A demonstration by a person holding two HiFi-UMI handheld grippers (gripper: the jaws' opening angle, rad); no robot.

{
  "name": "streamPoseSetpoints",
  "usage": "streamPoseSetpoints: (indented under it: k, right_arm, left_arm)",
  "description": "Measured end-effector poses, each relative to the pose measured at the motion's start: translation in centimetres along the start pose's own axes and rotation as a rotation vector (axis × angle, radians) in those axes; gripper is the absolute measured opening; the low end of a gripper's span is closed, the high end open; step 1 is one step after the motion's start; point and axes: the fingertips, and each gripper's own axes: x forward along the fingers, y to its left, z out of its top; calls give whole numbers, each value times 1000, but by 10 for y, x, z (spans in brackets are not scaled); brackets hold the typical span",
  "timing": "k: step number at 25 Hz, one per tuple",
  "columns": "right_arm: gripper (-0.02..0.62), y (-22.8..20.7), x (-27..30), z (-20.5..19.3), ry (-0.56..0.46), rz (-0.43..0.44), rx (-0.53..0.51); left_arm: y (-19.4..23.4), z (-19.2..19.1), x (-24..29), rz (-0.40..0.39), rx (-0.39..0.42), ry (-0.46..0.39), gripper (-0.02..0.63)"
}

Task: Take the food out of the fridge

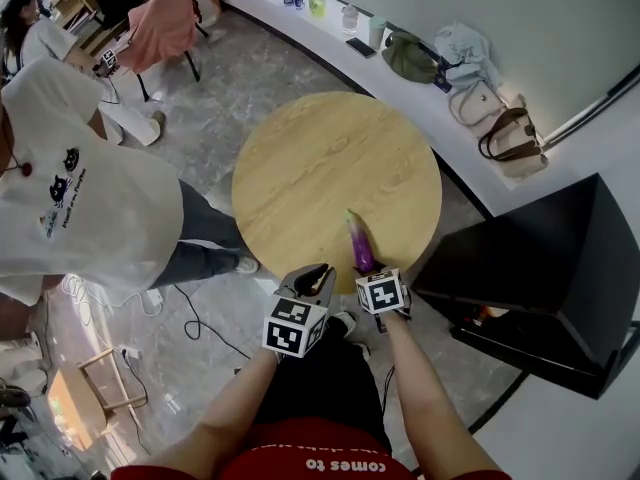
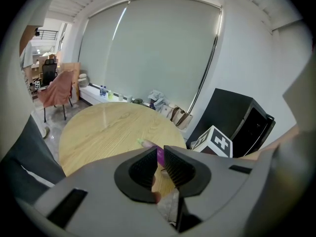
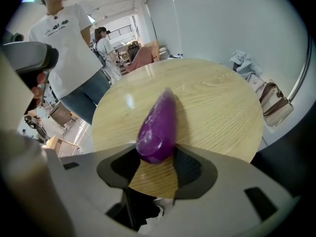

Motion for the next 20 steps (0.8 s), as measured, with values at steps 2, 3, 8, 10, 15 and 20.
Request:
streamPoseSetpoints:
  k: [2, 3, 8, 10, 15, 20]
  right_arm:
    - [199, 1, 1, 0, 6, -13, -9]
    - [199, 2, 1, 2, 11, -22, -24]
    - [230, 9, 3, 3, 64, -25, -70]
    - [254, 12, 2, 5, 77, -33, -91]
    - [265, 17, -3, 7, 70, -66, -137]
    - [265, 25, -18, 9, 52, -46, -132]
  left_arm:
    - [1, 0, 0, 0, -4, -4, 49]
    - [2, 0, 0, 1, -5, -5, 49]
    - [1, -2, -2, -3, -13, -5, 49]
    - [0, -1, -3, -4, -9, -8, 49]
    - [1, -2, -4, 2, -1, -1, 49]
    - [6, -4, -8, 22, 8, 14, 14]
